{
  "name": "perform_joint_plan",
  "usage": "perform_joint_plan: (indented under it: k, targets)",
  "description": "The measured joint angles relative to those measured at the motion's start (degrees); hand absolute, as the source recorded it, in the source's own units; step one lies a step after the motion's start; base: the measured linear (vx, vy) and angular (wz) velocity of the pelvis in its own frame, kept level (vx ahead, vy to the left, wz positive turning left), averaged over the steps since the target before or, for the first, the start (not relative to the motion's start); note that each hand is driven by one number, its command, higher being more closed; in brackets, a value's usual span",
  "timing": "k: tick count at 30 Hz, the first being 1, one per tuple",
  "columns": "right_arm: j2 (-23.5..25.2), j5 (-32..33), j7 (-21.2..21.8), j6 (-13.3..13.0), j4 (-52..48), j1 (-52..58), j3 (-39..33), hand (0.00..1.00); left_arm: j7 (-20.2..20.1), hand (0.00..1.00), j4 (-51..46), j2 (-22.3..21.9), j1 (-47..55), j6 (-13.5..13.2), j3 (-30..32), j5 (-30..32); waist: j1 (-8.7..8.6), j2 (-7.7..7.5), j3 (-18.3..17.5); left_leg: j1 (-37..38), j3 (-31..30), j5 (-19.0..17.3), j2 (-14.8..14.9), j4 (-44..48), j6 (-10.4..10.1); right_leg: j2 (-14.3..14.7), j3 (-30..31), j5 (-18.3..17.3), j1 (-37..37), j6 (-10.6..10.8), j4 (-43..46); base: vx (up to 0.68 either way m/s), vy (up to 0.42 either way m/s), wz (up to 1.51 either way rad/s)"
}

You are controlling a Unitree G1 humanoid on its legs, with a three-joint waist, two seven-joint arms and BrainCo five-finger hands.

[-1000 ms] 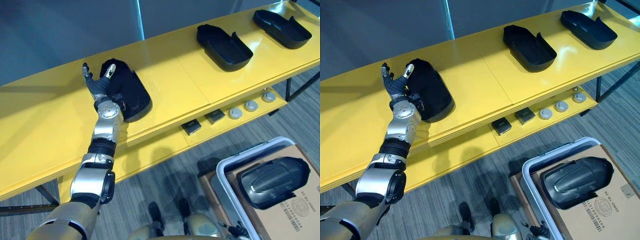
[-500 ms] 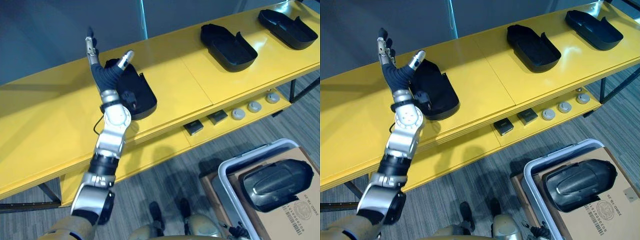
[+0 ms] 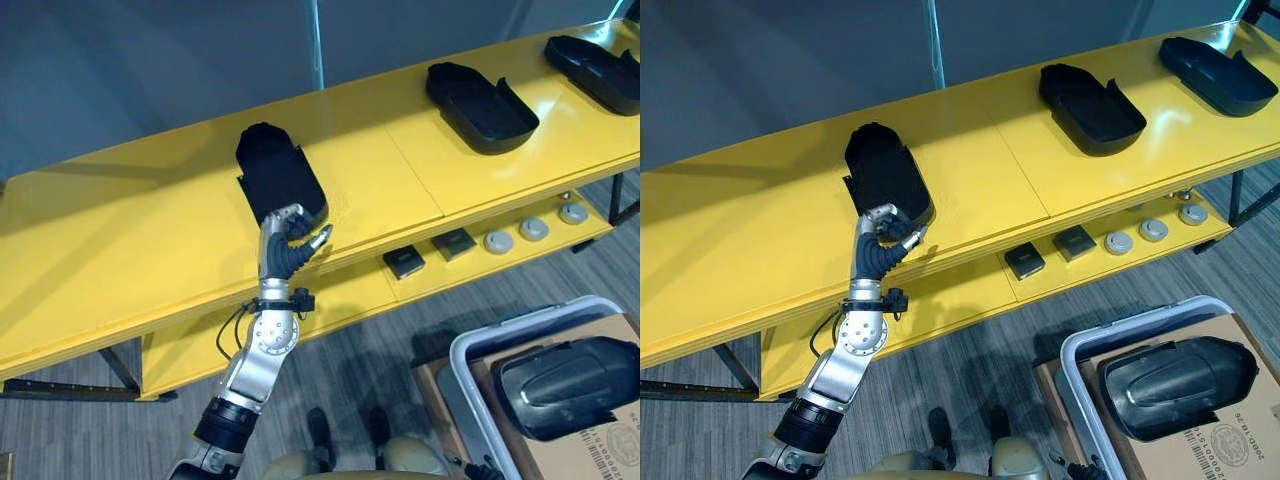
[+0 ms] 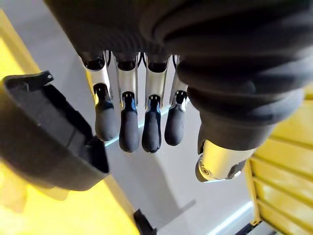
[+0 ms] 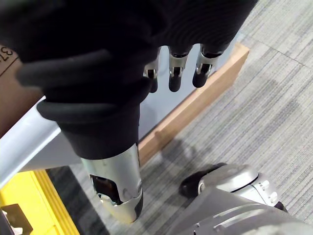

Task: Walk over and take plastic housings, then place them on the shelf

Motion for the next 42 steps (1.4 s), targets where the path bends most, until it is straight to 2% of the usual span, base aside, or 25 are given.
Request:
perform_joint_plan:
  k: [6,9,14,16,33,38,40,42]
  targets:
    - [0.1,0.0,0.0,0.1,0.0,0.0,-0.1,0.0,-0.8,1.0,5.3,0.2,-0.4,0.4,0.0,-0.1,-0.04,-0.61,-0.4,0.0,0.4,0.0,0.0,0.2,0.0,0.1,0.1,0.2,0.4,-0.1,-0.5,0.05,0.006,-0.01]
    - [0.2,0.0,0.0,0.1,0.0,0.0,-0.2,0.0,-0.7,1.0,9.0,0.7,-4.1,0.5,0.2,-0.1,-0.05,-0.69,-0.4,0.1,0.4,0.0,0.1,0.1,0.0,0.1,0.1,0.3,0.6,0.0,-1.0,-0.01,0.002,-0.02]
    - [0.2,0.0,-0.1,0.1,0.0,-0.1,-0.5,0.0,0.5,1.0,13.2,1.3,-8.3,1.7,0.9,-0.2,-0.66,-0.72,-0.4,-0.1,0.9,0.0,0.1,-0.1,0.0,0.2,1.1,0.8,0.5,0.2,-1.8,-0.02,0.01,-0.07]
    - [0.2,0.0,-0.1,0.1,0.0,-0.4,-0.6,0.0,1.0,1.0,13.9,1.3,-8.8,1.7,2.4,-0.2,-1.48,-0.75,-0.4,-0.3,1.0,-0.1,0.1,-0.2,0.0,0.2,1.2,0.9,0.3,0.4,-2.2,-0.01,0.007,-0.02]
    - [1.0,0.0,-0.1,0.0,-0.1,-0.7,-0.8,0.0,3.1,1.0,24.1,2.5,-18.7,4.0,7.3,-2.5,-1.87,-1.01,-0.3,-0.9,1.6,0.0,0.2,0.0,0.0,0.2,1.4,1.4,-0.5,-0.1,-2.2,0.0,0.004,-0.01]
    - [1.0,0.0,-0.1,-0.1,-0.1,-0.7,-0.8,0.0,3.0,1.0,23.8,2.6,-18.9,4.2,7.2,-3.0,-1.76,-1.17,-0.2,-0.9,1.6,0.0,0.1,-0.2,0.0,0.2,1.4,1.4,-0.5,-0.1,-2.2,0.0,0.0,0.0]
    - [1.0,0.0,-0.1,-0.1,-0.1,-0.7,-0.8,0.0,2.9,1.0,19.9,2.6,-17.4,4.6,6.9,-4.1,-1.67,-1.21,-0.2,-0.9,1.5,0.0,0.1,-0.2,0.0,0.2,1.3,1.4,-0.5,-0.1,-2.2,0.0,0.0,0.0]
    - [1.0,0.0,-0.1,-0.1,-0.1,-0.7,-0.8,0.0,2.8,1.0,10.3,2.6,-13.4,4.5,5.8,-4.1,-1.53,-1.21,-0.2,-0.9,1.2,0.0,0.1,0.0,0.0,0.1,1.2,1.4,-0.3,-0.1,-2.2,0.0,0.0,0.05]
